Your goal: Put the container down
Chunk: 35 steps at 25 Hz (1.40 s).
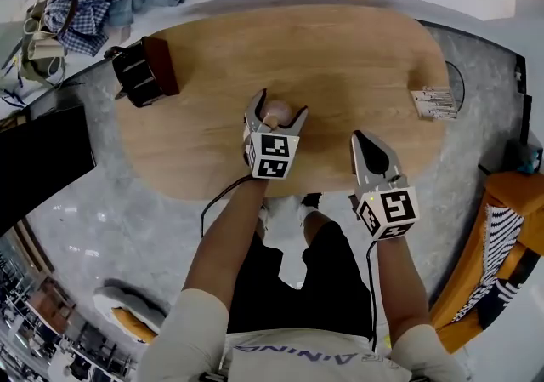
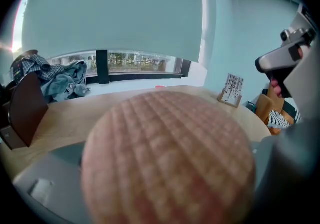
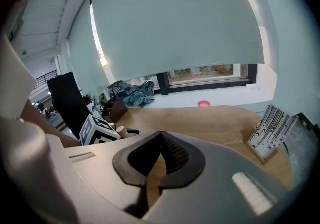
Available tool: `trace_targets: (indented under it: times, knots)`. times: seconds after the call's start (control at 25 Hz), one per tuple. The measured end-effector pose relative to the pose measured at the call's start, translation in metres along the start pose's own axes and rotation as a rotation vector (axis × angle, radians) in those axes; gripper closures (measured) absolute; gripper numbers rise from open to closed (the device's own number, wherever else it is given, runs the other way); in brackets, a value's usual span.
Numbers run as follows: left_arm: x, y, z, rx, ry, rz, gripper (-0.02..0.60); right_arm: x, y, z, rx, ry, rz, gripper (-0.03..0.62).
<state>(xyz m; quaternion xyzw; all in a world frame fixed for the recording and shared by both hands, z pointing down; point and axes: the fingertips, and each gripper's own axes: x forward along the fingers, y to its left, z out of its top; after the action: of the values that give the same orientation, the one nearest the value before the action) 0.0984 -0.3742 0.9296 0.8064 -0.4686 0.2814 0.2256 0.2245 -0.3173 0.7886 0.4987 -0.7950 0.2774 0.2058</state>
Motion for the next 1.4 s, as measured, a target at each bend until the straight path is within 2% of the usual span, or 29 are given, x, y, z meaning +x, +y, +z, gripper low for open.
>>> trace_targets:
  times: [0.32,0.44,0.64,0.8,1.08,1.16,1.24,1.28,1.4]
  knots:
    - [0.006,-0.002,-0.005,0.053,0.046,0.038,0.155,-0.008,-0.003,-0.003,0.007,0.010,0.003,0.580]
    - [0.006,-0.004,-0.005,0.029,0.043,0.018,0.155,-0.013,-0.002,-0.002,0.009,0.007,0.005,0.580]
    - [-0.002,-0.009,-0.004,0.017,0.051,-0.024,0.114,-0.023,-0.005,0.007,0.009,-0.002,0.008,0.580]
    - [-0.025,-0.010,0.017,-0.015,0.001,-0.037,0.078,-0.036,-0.004,0.020,0.014,-0.014,0.006,0.580]
    - [-0.102,-0.008,0.069,-0.036,-0.060,-0.040,0.078,-0.069,0.016,0.060,0.014,-0.055,0.025,0.580]
    - [-0.138,-0.005,0.092,-0.060,-0.096,-0.033,0.107,-0.083,0.026,0.081,0.010,-0.086,0.040,0.580]
    - [-0.181,0.000,0.121,-0.068,-0.150,-0.015,0.196,-0.096,0.039,0.105,-0.002,-0.123,0.056,0.580]
    - [-0.204,0.002,0.137,-0.069,-0.179,-0.003,0.221,-0.103,0.045,0.116,-0.008,-0.141,0.060,0.580]
    - [-0.264,0.011,0.173,-0.065,-0.249,0.043,0.271,-0.124,0.063,0.148,-0.016,-0.189,0.058,0.580]
